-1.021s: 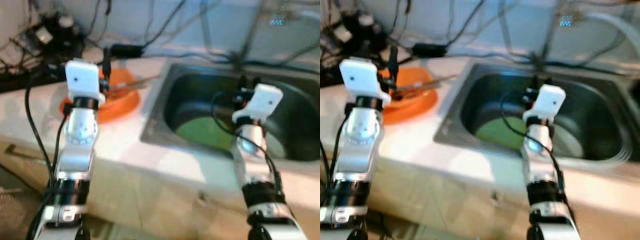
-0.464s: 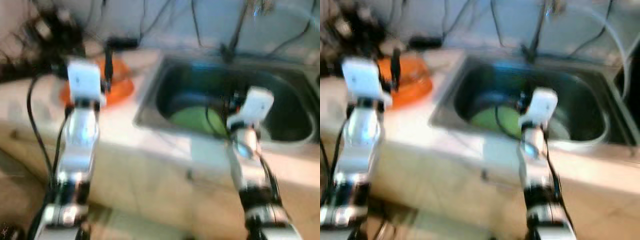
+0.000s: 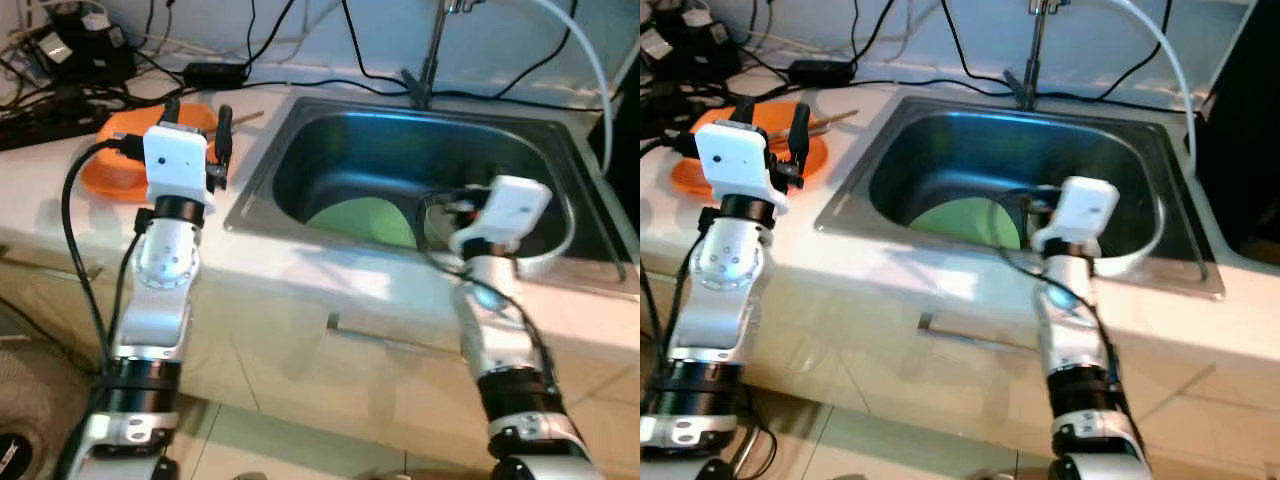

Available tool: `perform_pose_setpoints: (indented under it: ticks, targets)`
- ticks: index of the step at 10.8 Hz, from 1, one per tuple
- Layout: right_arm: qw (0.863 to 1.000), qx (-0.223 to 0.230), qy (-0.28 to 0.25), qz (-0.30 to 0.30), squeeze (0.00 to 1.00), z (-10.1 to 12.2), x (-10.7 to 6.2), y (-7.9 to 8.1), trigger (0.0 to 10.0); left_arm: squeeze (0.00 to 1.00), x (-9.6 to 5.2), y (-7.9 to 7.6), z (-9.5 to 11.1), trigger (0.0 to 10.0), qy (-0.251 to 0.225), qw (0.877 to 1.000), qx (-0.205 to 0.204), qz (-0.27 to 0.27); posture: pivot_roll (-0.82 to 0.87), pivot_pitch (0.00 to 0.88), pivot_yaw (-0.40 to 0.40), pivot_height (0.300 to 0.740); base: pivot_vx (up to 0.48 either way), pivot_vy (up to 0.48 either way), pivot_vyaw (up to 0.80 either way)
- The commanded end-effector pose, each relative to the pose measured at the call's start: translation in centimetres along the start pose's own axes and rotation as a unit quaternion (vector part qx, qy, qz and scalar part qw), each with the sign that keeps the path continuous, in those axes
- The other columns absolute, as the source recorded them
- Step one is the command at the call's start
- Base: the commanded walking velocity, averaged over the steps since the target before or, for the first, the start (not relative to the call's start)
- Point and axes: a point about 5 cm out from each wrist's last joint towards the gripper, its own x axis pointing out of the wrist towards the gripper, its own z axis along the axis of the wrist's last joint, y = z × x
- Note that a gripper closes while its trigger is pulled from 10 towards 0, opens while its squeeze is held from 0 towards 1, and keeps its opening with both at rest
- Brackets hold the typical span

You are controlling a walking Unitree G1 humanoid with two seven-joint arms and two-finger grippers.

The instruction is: Kitchen organization

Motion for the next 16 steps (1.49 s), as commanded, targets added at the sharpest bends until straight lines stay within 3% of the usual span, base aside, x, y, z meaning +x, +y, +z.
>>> perform_pose_setpoints:
  ticks: [1,2,4,6,11,16]
  targets:
    - [1.0,0.008,0.005,0.013,0.0,0.1,0.2,0.5,10.0,0.0,0.2,-0.1,-0.9,10.0,0.03,0.998,0.051,-0.028,0.08,0.034,0.024,0.74,0.0,0.0,0.0]
    - [1.0,0.011,0.008,0.019,0.0,0.1,0.2,0.7,10.0,0.0,0.3,0.1,-1.2,10.0,0.042,0.996,0.077,-0.031,0.08,0.034,0.024,0.74,0.0,0.0,0.0]
    - [0.999,0.017,0.02,0.043,0.0,-0.2,0.0,1.5,10.0,0.0,0.8,0.3,-2.1,10.0,0.081,0.979,0.178,-0.051,0.08,0.031,0.025,0.74,0.0,0.0,0.0]
    - [0.998,0.023,0.023,0.06,0.0,-0.2,0.0,2.0,10.0,0.0,1.5,-0.2,-2.3,10.0,0.087,0.963,0.24,-0.084,0.08,0.028,0.029,0.74,0.0,0.0,0.0]
    - [0.996,0.034,0.025,0.077,0.0,-0.3,-0.4,3.1,10.0,0.0,5.5,-3.4,-2.9,10.0,0.091,0.936,0.299,-0.16,0.06,0.02,0.037,0.74,0.0,0.0,0.0]
    - [0.996,0.038,0.025,0.081,0.0,-0.3,-0.4,3.4,10.0,0.0,7.7,-3.8,-2.9,10.0,0.12,0.919,0.336,-0.166,0.05,0.019,0.042,0.74,0.0,0.0,0.0]
